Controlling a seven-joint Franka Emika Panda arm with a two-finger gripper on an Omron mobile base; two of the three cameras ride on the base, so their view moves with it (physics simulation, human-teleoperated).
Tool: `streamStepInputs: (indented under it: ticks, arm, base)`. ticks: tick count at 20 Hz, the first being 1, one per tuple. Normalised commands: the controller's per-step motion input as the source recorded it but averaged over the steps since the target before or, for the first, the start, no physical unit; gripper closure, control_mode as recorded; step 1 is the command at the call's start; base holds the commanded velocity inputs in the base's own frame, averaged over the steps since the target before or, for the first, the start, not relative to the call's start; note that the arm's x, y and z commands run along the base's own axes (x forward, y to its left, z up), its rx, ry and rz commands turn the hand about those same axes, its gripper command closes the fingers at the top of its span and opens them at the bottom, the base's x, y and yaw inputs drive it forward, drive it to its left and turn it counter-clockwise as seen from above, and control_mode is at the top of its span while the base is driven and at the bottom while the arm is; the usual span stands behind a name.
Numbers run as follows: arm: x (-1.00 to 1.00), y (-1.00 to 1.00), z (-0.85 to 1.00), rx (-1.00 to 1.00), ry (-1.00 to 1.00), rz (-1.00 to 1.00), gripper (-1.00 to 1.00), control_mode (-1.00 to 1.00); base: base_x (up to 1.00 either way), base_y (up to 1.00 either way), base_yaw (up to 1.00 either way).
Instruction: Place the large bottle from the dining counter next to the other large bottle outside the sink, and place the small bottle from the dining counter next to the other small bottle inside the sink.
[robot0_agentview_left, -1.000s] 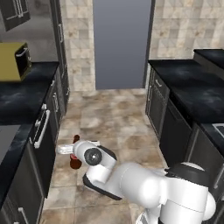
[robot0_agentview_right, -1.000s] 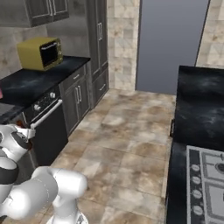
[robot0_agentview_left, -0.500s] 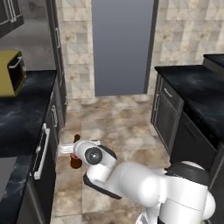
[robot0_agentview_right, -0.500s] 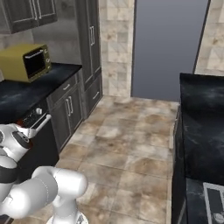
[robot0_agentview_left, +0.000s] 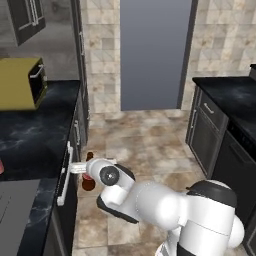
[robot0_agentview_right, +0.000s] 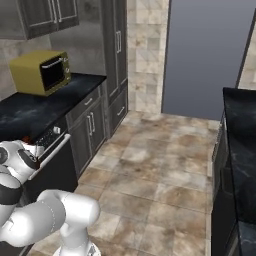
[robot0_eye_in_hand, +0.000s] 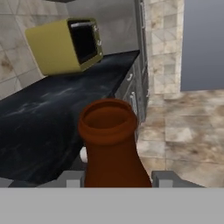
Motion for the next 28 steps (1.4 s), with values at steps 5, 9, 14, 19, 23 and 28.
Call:
streamStepInputs:
  ticks: [5,9,14,19,23,28]
  arm:
    - [0.00,0.00,0.00,0.00,0.00,0.00,1.00,1.00]
    - [0.00,0.00,0.00,0.00,0.00,0.00,1.00,1.00]
    - [0.00,0.00,0.00,0.00,0.00,0.00,1.00,1.00]
    - [0.00,0.00,0.00,0.00,0.00,0.00,1.00,1.00]
    - [0.00,0.00,0.00,0.00,0.00,0.00,1.00,1.00]
    - [0.00,0.00,0.00,0.00,0.00,0.00,1.00,1.00]
  base:
    - [0.10,0.07,0.12]
    - [0.29,0.09,0.06]
    - [0.31,0.15,0.09]
    - [0.26,0.11,0.11]
    - [0.08,0.04,0.08]
    - [0.00,0.00,0.08]
